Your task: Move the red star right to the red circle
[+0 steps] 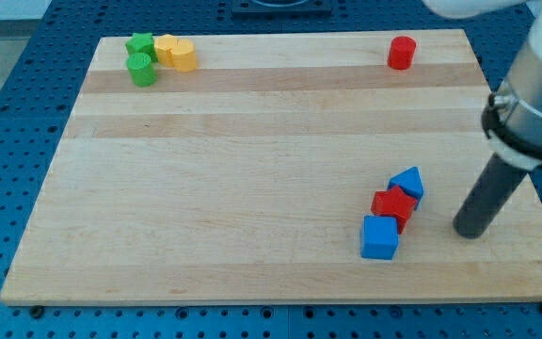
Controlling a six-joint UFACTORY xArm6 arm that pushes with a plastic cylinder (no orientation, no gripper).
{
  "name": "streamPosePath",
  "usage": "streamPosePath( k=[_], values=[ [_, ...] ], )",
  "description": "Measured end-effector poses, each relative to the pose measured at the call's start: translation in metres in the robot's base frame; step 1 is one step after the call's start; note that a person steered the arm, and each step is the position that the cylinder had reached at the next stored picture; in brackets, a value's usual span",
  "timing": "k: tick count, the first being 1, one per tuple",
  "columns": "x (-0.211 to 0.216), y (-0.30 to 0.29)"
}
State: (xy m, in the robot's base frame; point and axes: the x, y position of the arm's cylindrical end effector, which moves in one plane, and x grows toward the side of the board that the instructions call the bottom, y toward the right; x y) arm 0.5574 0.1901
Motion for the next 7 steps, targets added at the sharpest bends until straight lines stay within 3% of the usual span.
streamPosePath(
  k=[3, 5, 7],
  values=[
    [0.004, -0.087],
    [-0.003, -0.082],
    [-0.045, -0.078]
  ],
)
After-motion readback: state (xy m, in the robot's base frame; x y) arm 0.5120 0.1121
